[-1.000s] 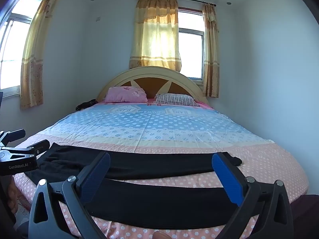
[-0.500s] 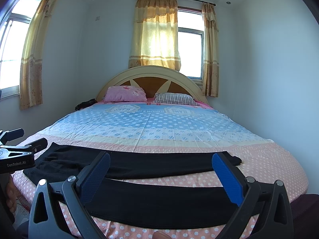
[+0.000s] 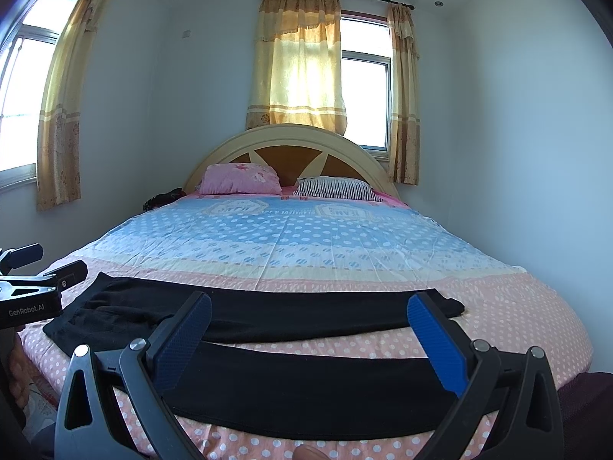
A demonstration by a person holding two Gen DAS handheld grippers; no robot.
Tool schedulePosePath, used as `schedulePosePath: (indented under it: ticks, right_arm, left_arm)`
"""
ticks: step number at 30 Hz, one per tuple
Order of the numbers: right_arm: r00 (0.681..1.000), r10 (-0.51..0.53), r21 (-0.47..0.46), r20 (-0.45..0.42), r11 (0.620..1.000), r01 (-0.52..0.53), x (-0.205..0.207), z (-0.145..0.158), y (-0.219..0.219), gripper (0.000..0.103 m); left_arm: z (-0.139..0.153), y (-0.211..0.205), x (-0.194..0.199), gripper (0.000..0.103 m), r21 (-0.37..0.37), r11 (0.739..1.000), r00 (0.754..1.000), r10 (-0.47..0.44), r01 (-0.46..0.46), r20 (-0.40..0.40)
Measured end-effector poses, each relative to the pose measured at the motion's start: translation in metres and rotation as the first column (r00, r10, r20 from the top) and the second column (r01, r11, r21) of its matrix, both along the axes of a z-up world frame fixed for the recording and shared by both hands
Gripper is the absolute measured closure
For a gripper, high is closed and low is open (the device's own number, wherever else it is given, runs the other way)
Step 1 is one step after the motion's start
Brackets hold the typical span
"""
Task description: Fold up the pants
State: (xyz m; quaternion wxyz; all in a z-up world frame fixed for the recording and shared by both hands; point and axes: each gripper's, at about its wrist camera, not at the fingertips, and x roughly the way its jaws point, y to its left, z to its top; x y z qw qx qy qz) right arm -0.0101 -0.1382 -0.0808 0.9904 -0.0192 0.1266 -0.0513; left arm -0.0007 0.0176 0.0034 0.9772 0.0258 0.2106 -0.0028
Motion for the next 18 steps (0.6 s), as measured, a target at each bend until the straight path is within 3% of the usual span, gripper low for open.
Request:
schedulePosePath:
  ticks: [18]
  right_arm:
    - [1.000,-0.002,-0.005,-0.014,1.000,0.002,0.0034,-0.0034,0.0016,0.001]
  left_arm:
    - [-0.0012,0.0017,-0.0010,0.000,-0.006,1.000,1.000,0.004,-0.004,-0.005]
